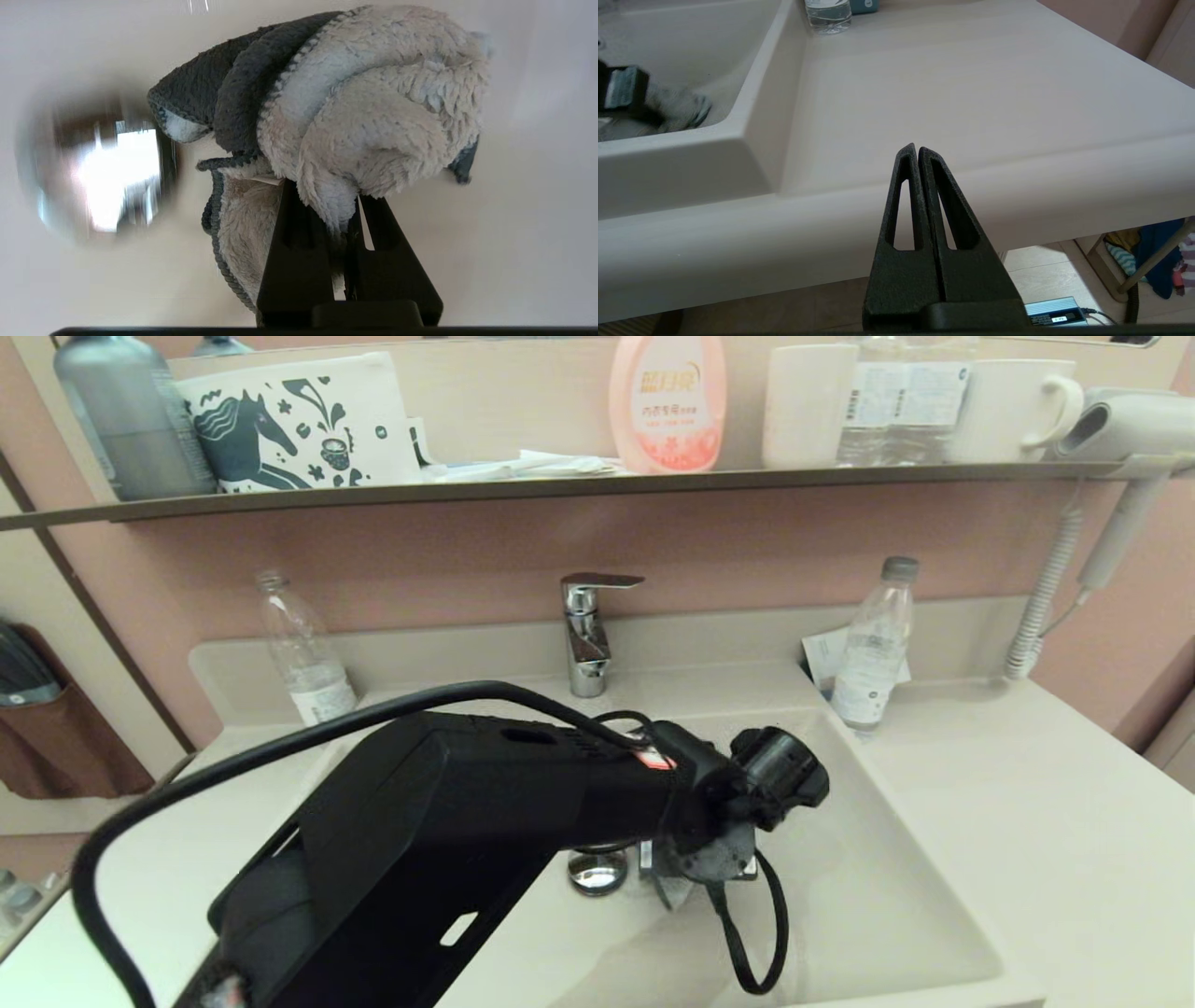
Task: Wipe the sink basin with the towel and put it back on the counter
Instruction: Wipe the sink
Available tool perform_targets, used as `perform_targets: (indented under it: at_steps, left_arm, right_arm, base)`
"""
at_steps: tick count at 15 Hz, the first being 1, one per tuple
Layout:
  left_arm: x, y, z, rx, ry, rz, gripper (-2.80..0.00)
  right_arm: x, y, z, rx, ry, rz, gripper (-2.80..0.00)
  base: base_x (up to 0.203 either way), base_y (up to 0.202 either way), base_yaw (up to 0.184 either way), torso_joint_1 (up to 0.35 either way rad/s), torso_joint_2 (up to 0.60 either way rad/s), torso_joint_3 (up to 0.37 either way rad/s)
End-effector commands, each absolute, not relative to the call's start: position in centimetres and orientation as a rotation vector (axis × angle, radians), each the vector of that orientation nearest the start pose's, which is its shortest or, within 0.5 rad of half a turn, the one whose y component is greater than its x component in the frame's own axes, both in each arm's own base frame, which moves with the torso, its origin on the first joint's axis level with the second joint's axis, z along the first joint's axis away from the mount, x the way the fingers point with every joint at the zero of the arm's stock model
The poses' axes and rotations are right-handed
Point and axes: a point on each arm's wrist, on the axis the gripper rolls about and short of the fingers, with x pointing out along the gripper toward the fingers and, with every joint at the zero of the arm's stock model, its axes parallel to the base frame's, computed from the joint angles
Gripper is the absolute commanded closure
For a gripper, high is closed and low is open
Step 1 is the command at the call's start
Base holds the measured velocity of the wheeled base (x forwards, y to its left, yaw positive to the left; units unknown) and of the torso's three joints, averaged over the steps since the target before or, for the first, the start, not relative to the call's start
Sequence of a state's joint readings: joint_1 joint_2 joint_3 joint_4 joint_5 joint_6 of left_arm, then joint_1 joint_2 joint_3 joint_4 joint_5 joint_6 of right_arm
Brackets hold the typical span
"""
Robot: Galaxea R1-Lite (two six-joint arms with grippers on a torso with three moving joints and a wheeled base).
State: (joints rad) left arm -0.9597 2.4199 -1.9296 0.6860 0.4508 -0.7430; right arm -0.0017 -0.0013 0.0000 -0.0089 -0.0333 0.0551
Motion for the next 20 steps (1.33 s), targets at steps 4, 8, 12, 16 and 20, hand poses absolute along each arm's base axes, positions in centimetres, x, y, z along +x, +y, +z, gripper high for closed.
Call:
perform_targets:
  at_steps: [4,8,12,16,20]
  left_arm:
    - [22.4,-33.5,13.6,0.199,1.168,-0.050,0.00]
    - [22.1,-28.5,14.7,0.290,1.289,0.083,0.00]
    - [22.5,-22.3,18.3,0.253,1.281,0.110,0.00]
    - [20.0,-18.5,24.0,0.198,1.132,0.065,0.00]
    - [15.8,-13.8,28.5,0.192,1.030,0.099,0.00]
  right_arm:
    - [-2.3,-0.1,7.6,0.055,-0.010,-0.035,0.00]
    - [-2.3,-0.1,7.6,0.055,-0.010,-0.035,0.00]
    - [-2.3,-0.1,7.6,0.055,-0.010,-0.035,0.00]
    - [-2.3,-0.1,7.6,0.055,-0.010,-0.035,0.00]
    - [-2.3,-0.1,7.6,0.055,-0.010,-0.035,0.00]
  base:
    - [0.000,0.000,0.000,0.000,0.00,0.000]
    - [0.000,0.000,0.000,0.000,0.00,0.000]
    - [0.000,0.000,0.000,0.000,0.00,0.000]
    - [0.000,0.000,0.000,0.000,0.00,0.000]
    - [0.000,0.000,0.000,0.000,0.00,0.000]
